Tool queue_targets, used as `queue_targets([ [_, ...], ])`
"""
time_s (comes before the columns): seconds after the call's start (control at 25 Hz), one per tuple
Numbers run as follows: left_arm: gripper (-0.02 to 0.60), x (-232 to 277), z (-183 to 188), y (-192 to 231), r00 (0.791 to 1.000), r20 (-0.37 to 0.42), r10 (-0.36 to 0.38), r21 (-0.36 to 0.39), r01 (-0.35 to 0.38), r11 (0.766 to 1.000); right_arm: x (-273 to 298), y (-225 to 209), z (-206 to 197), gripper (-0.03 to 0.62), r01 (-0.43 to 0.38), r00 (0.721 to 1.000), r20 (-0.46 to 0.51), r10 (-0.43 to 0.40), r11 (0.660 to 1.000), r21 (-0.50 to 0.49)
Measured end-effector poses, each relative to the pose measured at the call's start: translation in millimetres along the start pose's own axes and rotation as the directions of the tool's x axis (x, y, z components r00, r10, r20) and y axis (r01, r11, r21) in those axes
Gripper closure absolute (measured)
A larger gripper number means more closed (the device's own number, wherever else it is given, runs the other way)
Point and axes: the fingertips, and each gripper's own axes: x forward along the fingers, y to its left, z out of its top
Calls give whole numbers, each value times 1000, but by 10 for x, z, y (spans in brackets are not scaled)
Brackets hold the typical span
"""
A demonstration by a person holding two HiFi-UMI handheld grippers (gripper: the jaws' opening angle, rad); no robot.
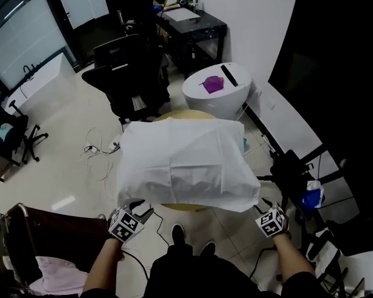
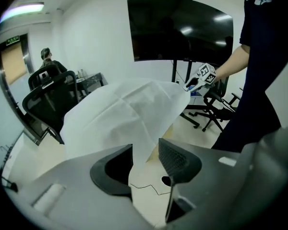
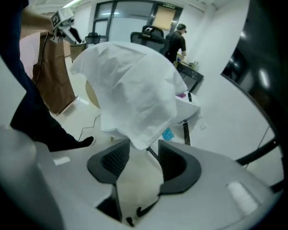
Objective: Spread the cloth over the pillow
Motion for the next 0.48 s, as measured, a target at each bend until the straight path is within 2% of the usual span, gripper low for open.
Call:
queue_targets([
  [0.16,389,-314,-94,401,997,59,41,-44,-39,998,-354,-175,312,390,80,995,48,-85,993,86],
  [0.24,388,-437,-129,578,995,85,51,-58,-46,997,-630,-277,591,390,123,984,113,-138,984,130],
  [0.36,388,-579,-110,782,990,128,65,-54,-59,997,-1060,-336,1181,391,139,947,263,-187,972,190],
  [0.48,388,-682,-36,914,984,158,79,-46,-72,996,-1358,-255,1796,404,100,893,405,-197,964,248],
])
